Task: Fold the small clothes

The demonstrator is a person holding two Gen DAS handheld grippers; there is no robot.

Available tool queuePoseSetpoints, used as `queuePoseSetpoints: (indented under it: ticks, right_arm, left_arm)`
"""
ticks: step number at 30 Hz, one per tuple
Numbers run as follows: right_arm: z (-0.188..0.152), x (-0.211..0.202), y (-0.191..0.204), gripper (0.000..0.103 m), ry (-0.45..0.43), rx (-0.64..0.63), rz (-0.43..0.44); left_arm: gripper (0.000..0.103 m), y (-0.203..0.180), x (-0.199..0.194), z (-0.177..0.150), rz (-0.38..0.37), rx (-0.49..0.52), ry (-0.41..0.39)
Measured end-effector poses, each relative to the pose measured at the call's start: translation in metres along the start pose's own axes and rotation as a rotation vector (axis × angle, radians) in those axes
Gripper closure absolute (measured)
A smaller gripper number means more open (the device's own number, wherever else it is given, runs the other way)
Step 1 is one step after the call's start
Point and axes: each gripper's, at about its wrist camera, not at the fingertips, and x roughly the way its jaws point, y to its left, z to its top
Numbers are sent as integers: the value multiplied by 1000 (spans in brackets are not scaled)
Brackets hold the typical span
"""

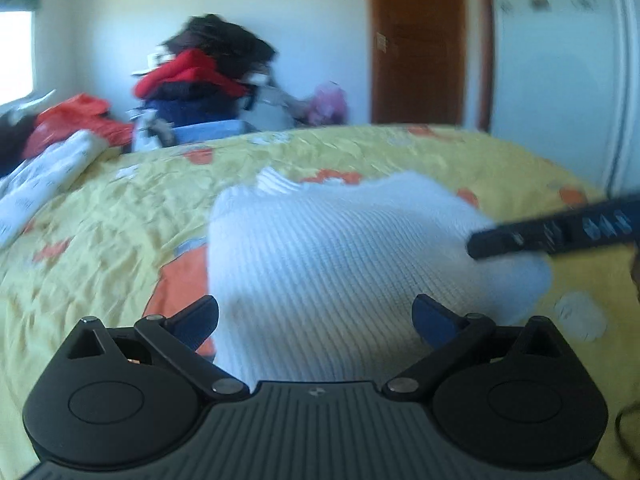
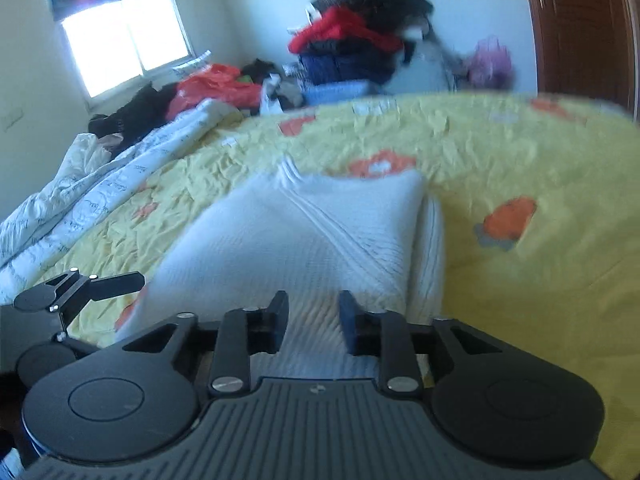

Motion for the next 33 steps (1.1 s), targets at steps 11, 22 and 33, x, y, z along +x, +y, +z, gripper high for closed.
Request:
queuePoseSetpoints:
  ticks: [11, 22, 33]
  right_arm:
    - [-69, -28, 18, 34, -17, 43, -125]
    - [-87, -99, 56, 2, -92, -43, -130]
    - [-82, -9, 33, 9, 28, 12, -198]
  left_arm:
    - [0, -1, -42, -35, 62, -99, -6]
    - [0, 10, -128, -20, 63, -37, -143]
    - [0, -5, -12, -41, 159, 28, 17]
